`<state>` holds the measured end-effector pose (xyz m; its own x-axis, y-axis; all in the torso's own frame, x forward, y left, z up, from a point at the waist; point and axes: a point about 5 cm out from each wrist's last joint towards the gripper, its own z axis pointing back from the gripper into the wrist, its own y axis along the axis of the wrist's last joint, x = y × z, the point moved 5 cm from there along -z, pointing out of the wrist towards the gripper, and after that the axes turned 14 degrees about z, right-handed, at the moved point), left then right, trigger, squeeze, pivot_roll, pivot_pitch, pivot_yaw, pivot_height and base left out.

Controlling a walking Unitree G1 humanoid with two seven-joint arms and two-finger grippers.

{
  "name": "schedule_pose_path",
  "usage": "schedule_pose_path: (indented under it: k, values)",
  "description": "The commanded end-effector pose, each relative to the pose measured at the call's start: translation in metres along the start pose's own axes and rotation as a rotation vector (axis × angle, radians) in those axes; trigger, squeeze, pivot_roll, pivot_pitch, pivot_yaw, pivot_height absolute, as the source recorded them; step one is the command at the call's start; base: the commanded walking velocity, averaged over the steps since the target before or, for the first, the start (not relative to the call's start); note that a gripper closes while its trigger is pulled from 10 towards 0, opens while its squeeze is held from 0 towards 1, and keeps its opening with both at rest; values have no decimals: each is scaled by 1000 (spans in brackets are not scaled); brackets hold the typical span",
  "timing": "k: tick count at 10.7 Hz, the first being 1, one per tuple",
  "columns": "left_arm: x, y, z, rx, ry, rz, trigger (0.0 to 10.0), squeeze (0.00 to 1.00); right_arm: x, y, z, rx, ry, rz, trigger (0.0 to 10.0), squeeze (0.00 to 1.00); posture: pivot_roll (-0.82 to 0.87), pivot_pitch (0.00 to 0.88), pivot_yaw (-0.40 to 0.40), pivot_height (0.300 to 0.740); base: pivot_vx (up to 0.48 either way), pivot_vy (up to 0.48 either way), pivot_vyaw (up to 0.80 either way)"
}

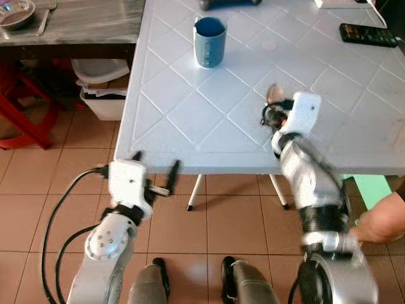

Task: Setting the table

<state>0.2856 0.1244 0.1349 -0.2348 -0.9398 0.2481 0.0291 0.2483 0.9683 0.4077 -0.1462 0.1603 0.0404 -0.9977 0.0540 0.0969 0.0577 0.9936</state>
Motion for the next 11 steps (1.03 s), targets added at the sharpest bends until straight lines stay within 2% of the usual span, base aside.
schedule_pose_path:
  k: [1, 3, 6, 7, 8, 9, 11]
  values:
    - [-9, 0, 0, 6, 46, 0, 10000, 0, -12, -1, 4, 20, 44, -14, 0, 0, 55, 237, 9, 740, 0, 480, 0]
    - [-22, 4, -6, 29, 124, -17, 10000, 0, -16, 32, 20, 239, 34, 75, 0, 0, 52, 218, 14, 740, 0, 480, 0]
    - [-34, 6, -14, 62, 202, -78, 10000, 0, -11, 32, 23, 257, -1, 88, 0, 0, 26, 183, 19, 740, 0, 476, 0]
    - [-37, 7, -17, 69, 213, -88, 10000, 0, -10, 33, 22, 264, -3, 89, 627, 0, 26, 179, 19, 740, 0, 458, 0]
    - [-48, 7, -17, 76, 262, -106, 10000, 0, -11, 42, 19, 293, 3, 116, 10000, 0, 25, 175, 16, 740, 0, 431, 0]
    - [-53, 7, -16, 82, 284, -107, 10000, 0, -11, 43, 19, 299, 3, 126, 10000, 0, 29, 171, 13, 740, 0, 424, 0]
    - [-52, 9, -17, 100, 289, -108, 10000, 0, -11, 39, 19, 297, 5, 134, 10000, 0, 29, 161, 16, 740, 0, 422, 0]
